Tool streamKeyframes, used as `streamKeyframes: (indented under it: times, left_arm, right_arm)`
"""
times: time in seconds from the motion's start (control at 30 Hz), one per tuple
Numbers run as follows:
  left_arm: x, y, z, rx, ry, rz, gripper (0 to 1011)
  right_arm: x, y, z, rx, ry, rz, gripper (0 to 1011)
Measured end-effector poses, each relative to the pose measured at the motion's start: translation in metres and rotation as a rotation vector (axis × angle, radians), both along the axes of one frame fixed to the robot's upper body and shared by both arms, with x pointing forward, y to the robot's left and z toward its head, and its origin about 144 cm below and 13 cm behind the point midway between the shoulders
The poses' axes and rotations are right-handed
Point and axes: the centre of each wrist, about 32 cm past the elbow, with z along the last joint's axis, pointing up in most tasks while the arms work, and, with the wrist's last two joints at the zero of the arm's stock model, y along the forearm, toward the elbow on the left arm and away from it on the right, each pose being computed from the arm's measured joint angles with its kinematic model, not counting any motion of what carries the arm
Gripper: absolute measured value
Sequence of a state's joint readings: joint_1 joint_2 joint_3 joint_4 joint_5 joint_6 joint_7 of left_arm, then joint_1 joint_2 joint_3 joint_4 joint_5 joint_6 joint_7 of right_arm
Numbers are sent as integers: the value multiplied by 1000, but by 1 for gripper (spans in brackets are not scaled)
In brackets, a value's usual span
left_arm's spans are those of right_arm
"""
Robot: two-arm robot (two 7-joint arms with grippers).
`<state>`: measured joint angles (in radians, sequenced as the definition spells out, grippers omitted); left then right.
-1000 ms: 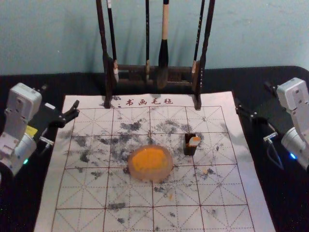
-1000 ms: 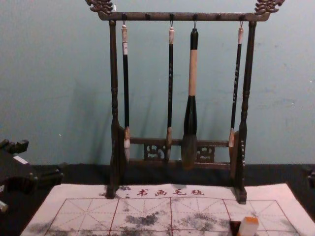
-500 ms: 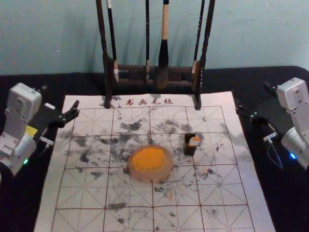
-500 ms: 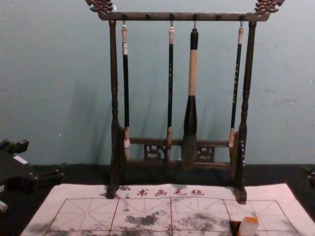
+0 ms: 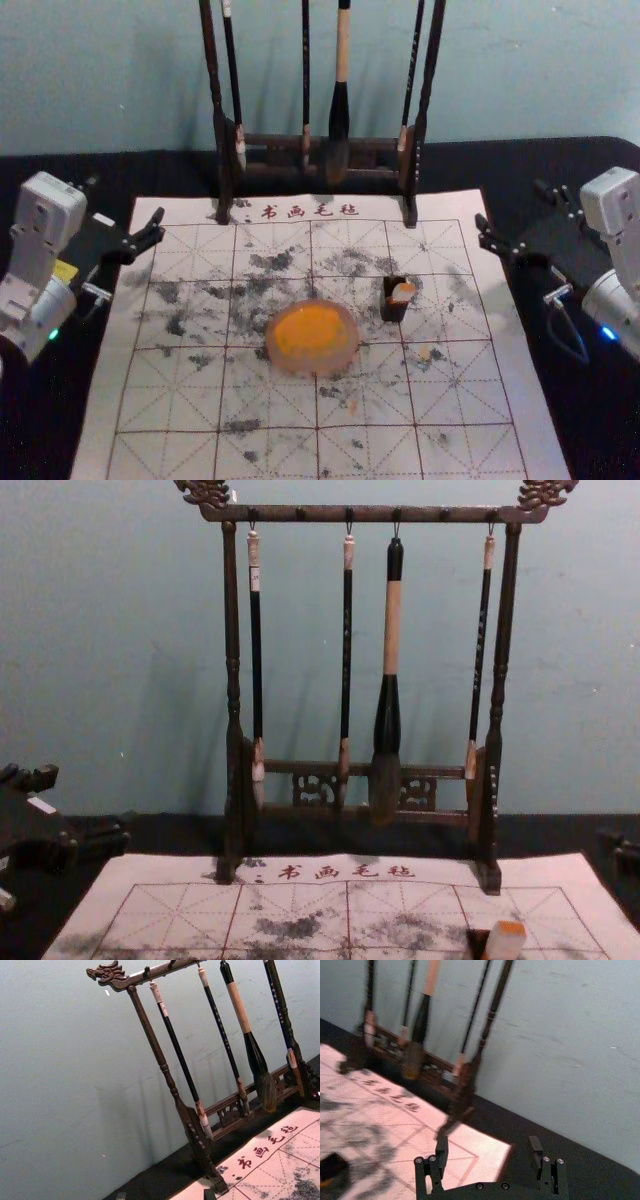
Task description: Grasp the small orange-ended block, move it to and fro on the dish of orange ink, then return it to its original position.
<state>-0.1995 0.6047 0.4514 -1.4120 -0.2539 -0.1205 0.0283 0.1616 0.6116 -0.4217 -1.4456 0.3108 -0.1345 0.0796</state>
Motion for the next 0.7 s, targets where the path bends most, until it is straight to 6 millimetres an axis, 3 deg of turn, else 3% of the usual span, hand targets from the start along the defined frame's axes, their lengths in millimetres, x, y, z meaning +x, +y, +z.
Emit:
streamKeyframes:
  times: [0.37, 0.7]
  left_arm:
    - [0, 0, 0, 0, 0, 0, 1001]
    - [0, 0, 0, 0, 0, 0, 1001]
  right_arm:
    - [-8, -25, 8, 69, 53, 334, 1003]
    - [-8, -27, 6, 62, 71, 563, 1003]
